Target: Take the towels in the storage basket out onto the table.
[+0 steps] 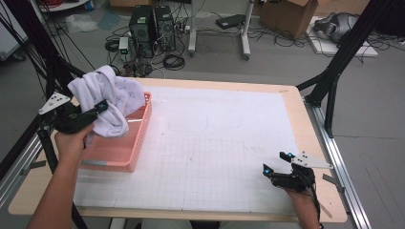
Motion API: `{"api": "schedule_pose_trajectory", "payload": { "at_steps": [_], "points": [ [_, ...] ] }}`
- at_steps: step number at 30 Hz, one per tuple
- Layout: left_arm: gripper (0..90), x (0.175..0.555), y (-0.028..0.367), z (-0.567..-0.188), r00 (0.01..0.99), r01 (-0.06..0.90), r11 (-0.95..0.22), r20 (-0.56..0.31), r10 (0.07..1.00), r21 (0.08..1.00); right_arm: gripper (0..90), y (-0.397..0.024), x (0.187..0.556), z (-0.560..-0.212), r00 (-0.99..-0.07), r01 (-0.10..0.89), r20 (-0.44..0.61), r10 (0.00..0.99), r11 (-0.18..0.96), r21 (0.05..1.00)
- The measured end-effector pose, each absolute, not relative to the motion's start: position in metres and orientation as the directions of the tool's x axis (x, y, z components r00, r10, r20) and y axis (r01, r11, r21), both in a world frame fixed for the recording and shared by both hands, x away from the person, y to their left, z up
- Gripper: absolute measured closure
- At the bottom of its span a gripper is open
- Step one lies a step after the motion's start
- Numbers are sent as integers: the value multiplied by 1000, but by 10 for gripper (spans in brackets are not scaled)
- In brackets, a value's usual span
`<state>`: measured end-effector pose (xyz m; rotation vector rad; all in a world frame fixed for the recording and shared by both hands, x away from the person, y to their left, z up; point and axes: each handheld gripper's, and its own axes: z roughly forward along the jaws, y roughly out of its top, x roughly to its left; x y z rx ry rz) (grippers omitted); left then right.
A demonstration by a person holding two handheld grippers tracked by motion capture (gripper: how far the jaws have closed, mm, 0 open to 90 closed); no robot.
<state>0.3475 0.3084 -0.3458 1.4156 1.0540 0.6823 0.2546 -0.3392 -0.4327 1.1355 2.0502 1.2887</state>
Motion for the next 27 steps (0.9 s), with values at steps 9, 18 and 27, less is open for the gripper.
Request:
{"api": "schedule_pose_trajectory", "payload": {
  "at_steps": [9,18,27],
  "points": [
    [596,339,288,-327,546,101,97,-137,827,990,154,-337,255,-433,-562,396,39,826,228,889],
    [594,333,237,-311,664,43,84,-91,742,996,154,-337,255,-433,-566,394,39,823,228,890],
    [594,335,189,-306,750,33,54,-60,658,998,154,-337,254,-432,-563,390,38,826,226,893]
  ]
}}
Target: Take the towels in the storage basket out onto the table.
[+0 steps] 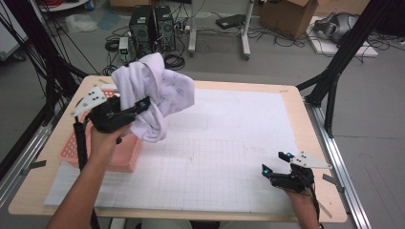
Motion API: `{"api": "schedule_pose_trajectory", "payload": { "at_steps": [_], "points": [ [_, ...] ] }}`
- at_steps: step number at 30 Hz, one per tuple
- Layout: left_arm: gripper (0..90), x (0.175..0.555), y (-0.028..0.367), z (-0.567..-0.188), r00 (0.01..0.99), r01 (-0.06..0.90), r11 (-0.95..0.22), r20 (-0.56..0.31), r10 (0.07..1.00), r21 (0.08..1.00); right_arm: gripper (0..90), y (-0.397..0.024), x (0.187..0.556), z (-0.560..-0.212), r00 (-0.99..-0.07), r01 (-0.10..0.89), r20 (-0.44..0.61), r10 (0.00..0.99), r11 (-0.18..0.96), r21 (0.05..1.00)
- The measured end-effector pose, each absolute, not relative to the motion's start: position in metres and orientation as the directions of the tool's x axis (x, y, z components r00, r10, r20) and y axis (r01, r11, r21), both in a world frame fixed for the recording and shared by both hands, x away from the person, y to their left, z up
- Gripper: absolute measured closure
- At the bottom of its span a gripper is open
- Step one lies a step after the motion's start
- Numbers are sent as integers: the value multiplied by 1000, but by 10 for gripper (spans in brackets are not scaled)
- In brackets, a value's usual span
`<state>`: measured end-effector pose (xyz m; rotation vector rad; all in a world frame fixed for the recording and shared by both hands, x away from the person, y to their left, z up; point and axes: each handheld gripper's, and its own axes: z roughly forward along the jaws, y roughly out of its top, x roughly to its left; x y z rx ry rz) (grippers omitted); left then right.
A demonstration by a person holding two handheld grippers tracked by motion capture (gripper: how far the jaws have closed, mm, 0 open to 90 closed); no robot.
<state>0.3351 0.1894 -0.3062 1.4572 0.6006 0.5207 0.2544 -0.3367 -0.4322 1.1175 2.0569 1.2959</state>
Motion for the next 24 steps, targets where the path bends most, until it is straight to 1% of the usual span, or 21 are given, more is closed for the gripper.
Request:
{"api": "schedule_pose_trajectory", "payload": {
  "at_steps": [1,2,4,5,8,10,12,14,15,16,18,23,24],
  "points": [
    [594,336,177,-308,765,41,52,-65,641,998,154,-337,254,-432,-563,394,41,825,224,891],
    [594,336,177,-308,765,41,52,-65,641,998,154,-337,254,-432,-563,394,41,825,224,891],
    [594,338,157,-312,791,53,44,-68,608,998,155,-337,254,-432,-564,394,43,825,223,892],
    [594,338,157,-312,791,53,44,-68,608,998,154,-337,254,-432,-563,395,43,825,223,891],
    [594,340,136,-316,815,65,36,-74,575,997,154,-337,254,-432,-564,394,43,824,223,892],
    [594,341,115,-319,835,76,27,-78,544,997,154,-338,255,-432,-564,391,40,825,224,893],
    [593,341,109,-321,841,78,19,-76,535,997,155,-338,255,-432,-562,395,45,826,220,892],
    [593,343,90,-329,854,103,13,-95,511,995,154,-339,255,-432,-562,394,46,826,219,893],
    [593,343,90,-329,854,103,13,-95,511,995,155,-339,255,-432,-563,394,46,825,219,893],
    [593,344,78,-337,862,119,11,-109,495,993,154,-339,255,-432,-563,394,46,825,219,893],
    [593,344,73,-340,865,123,10,-112,489,992,155,-340,255,-432,-563,395,47,825,219,892],
    [593,346,41,-364,882,155,-49,-116,457,987,155,-342,255,-432,-557,395,47,829,216,893],
    [592,349,31,-375,883,178,-65,-130,452,982,155,-342,255,-432,-557,396,48,829,214,893]
  ]
}}
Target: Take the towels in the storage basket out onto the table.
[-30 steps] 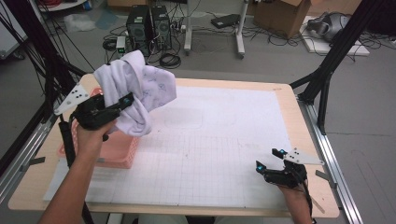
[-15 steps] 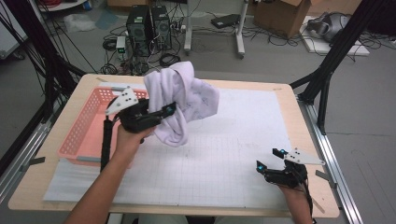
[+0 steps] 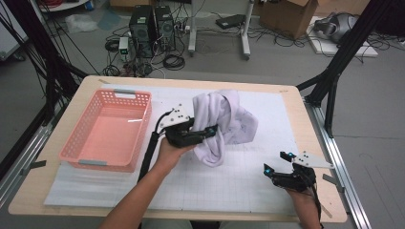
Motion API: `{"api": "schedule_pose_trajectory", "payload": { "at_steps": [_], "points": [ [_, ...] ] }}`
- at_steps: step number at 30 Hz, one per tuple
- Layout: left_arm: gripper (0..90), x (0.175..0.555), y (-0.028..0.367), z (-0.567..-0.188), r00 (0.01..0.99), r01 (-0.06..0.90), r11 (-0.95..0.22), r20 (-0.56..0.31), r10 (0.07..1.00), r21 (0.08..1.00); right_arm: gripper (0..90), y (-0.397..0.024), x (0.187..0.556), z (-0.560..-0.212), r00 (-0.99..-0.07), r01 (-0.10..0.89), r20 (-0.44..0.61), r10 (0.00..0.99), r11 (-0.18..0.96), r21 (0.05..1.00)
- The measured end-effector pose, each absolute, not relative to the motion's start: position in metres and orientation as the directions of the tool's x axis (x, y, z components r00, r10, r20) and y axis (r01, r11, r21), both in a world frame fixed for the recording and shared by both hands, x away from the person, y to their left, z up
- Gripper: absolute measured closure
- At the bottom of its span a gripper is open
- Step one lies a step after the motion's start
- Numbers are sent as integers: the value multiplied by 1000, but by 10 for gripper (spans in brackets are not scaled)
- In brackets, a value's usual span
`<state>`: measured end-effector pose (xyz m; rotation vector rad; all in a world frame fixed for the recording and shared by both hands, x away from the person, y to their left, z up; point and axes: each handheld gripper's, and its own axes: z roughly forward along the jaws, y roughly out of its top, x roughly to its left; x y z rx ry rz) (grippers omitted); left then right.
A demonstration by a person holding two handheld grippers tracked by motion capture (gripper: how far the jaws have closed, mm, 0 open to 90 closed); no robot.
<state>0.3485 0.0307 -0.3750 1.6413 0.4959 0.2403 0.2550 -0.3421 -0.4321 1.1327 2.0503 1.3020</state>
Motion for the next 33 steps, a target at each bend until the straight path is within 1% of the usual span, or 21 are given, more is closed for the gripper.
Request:
{"api": "schedule_pose_trajectory", "payload": {
  "at_steps": [2,5,8,10,11,12,13,14,18,19,20,22,24,26,29,33],
  "points": [
    [592,350,26,-380,882,192,-65,-143,450,979,154,-343,255,-432,-555,399,51,830,213,892],
    [592,356,8,-397,880,229,-98,-163,446,969,155,-343,255,-432,-553,401,51,831,212,891],
    [590,360,2,-405,877,250,-100,-182,445,963,154,-343,255,-432,-552,405,55,832,210,890],
    [581,364,-4,-414,870,276,-112,-199,450,955,154,-343,256,-433,-554,402,51,831,214,890],
    [574,366,-10,-423,861,304,-138,-209,464,943,155,-343,256,-433,-555,402,50,831,215,890],
    [561,366,-10,-423,861,304,-138,-209,464,943,155,-343,256,-433,-555,401,51,831,213,891],
    [543,369,-13,-432,848,332,-163,-218,484,929,154,-343,256,-433,-555,402,50,830,215,890],
    [514,369,-13,-432,848,332,-163,-218,484,929,155,-343,256,-433,-554,404,53,830,213,889],
    [330,375,-4,-440,777,421,-119,-290,558,899,154,-343,257,-434,-553,410,56,831,213,887],
    [296,375,0,-437,766,423,-108,-291,573,899,155,-344,257,-434,-553,411,56,831,214,886],
    [296,375,5,-433,758,415,-103,-281,588,904,155,-344,257,-434,-553,411,56,831,214,886],
    [265,373,17,-421,749,375,-91,-244,616,923,155,-344,258,-435,-551,415,58,832,213,885],
    [266,369,28,-412,738,344,-89,-210,641,935,155,-344,258,-435,-552,414,57,832,214,885],
    [270,365,43,-405,736,342,-79,-215,643,936,154,-343,258,-435,-554,410,53,831,217,886],
    [270,352,60,-407,738,322,-72,-203,643,944,155,-342,258,-434,-554,413,55,831,217,885],
    [248,335,76,-419,729,337,-91,-199,655,937,154,-341,259,-435,-552,414,56,832,215,884]
  ]
}}
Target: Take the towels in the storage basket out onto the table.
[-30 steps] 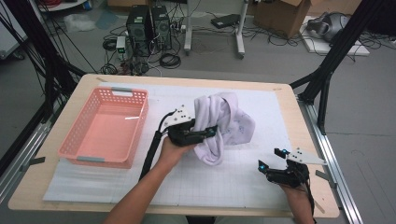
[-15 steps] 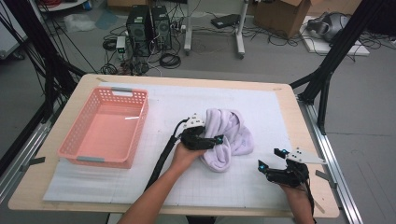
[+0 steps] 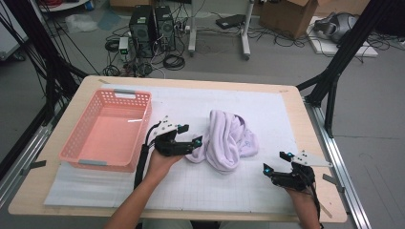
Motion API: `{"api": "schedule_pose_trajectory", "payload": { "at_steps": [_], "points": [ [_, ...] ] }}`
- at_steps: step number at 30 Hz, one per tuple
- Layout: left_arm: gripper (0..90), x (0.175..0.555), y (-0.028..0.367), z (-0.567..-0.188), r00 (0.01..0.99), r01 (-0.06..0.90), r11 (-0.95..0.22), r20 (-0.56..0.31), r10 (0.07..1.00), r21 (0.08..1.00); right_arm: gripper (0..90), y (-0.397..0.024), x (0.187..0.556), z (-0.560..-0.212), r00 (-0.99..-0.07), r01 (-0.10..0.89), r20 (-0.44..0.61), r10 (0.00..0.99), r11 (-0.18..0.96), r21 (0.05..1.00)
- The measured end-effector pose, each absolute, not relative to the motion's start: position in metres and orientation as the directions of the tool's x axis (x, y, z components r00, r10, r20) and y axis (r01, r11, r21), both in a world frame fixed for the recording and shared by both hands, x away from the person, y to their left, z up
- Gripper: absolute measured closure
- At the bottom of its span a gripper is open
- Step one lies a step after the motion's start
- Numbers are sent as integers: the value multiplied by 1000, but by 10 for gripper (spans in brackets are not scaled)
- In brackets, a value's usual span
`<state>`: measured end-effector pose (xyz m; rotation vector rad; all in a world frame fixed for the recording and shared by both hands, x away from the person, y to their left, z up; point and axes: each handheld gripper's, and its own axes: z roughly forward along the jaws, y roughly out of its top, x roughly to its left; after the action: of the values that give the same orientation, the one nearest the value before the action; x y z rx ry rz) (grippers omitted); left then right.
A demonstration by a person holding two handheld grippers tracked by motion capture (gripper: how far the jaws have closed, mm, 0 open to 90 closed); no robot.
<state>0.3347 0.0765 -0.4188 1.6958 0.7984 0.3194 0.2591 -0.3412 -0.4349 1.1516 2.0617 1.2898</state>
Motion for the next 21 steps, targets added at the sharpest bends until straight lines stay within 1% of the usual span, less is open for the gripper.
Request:
{"api": "schedule_pose_trajectory", "payload": {
  "at_steps": [3,5,8,10,15,16,18,19,21],
  "points": [
    [162,326,83,-425,718,339,-110,-181,672,934,154,-341,260,-435,-551,416,56,832,216,883],
    [166,321,86,-427,720,322,-118,-162,675,940,154,-340,261,-435,-552,419,60,832,214,883],
    [167,315,92,-430,723,295,-97,-156,673,951,154,-340,262,-436,-550,419,54,833,220,881],
    [180,314,94,-429,721,280,-94,-144,678,955,155,-340,262,-436,-551,418,54,833,219,882],
    [191,315,98,-433,715,289,-78,-161,681,954,154,-342,261,-437,-543,426,49,838,225,876],
    [210,315,98,-434,719,295,-86,-162,676,952,155,-343,261,-437,-537,432,53,842,221,875],
    [278,314,98,-437,729,289,-90,-158,666,953,155,-345,262,-437,-535,433,55,843,218,875],
    [293,313,97,-437,731,294,-90,-164,662,951,154,-345,263,-437,-535,431,55,843,216,876],
    [289,312,97,-437,732,296,-93,-163,662,951,155,-343,262,-437,-540,429,53,840,220,876]
  ]
}}
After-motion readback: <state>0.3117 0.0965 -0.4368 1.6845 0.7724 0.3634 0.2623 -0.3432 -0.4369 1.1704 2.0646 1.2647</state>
